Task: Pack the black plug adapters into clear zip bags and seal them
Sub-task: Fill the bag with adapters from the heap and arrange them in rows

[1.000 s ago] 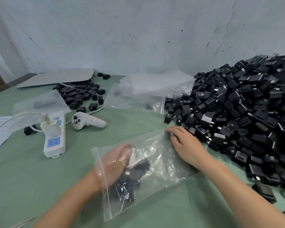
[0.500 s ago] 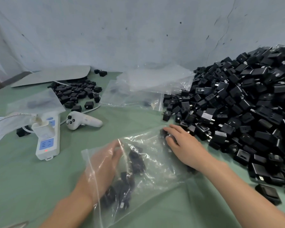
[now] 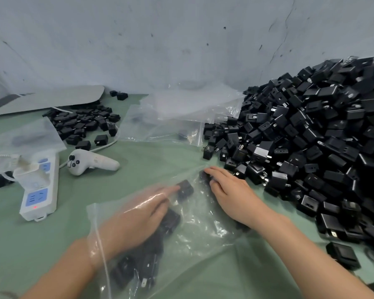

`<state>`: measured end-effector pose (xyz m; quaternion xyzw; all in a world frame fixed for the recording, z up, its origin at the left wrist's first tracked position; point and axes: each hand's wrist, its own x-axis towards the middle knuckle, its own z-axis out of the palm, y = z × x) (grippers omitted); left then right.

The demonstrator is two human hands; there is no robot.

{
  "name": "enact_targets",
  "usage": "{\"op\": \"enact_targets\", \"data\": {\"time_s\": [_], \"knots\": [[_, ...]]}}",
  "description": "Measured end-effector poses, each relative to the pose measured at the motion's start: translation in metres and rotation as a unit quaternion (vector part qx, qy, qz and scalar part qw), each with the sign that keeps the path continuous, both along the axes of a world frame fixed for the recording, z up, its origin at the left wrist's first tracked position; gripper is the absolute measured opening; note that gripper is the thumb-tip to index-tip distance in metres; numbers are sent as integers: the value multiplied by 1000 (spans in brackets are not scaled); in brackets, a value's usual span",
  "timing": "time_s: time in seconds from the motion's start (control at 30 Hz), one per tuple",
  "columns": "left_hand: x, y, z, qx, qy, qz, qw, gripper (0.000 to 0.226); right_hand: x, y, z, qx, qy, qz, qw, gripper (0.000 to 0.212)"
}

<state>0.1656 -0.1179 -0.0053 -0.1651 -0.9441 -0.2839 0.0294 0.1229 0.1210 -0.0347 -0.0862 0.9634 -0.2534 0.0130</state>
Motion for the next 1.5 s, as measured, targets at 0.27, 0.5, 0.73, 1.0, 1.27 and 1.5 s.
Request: {"op": "enact_targets", "data": {"time_s": [0.27,0.5,0.73,1.0,1.27,1.5], "knots": [[-14,6,-8,-22,-24,-138,990,33,-1,0,-1,0,2,1,1000,46],[-30,29,-14,-21,-30,-182,983,43,0,1,-1,11,11,10,1000,45],[9,-6,0,-52,132,-95,985,37,2,-2,-1,25,22,8,999,43],[5,-18,0,-43,31,-116,992,36,4,-3,1,20,13,4,1000,44],[-10,31,-5,-36,-21,-46,998,38,4,-4,-1,26,21,2,999,44],[-23,26,-8,22,-95,-126,987,22,5,-2,2,23,26,14,999,45]]}}
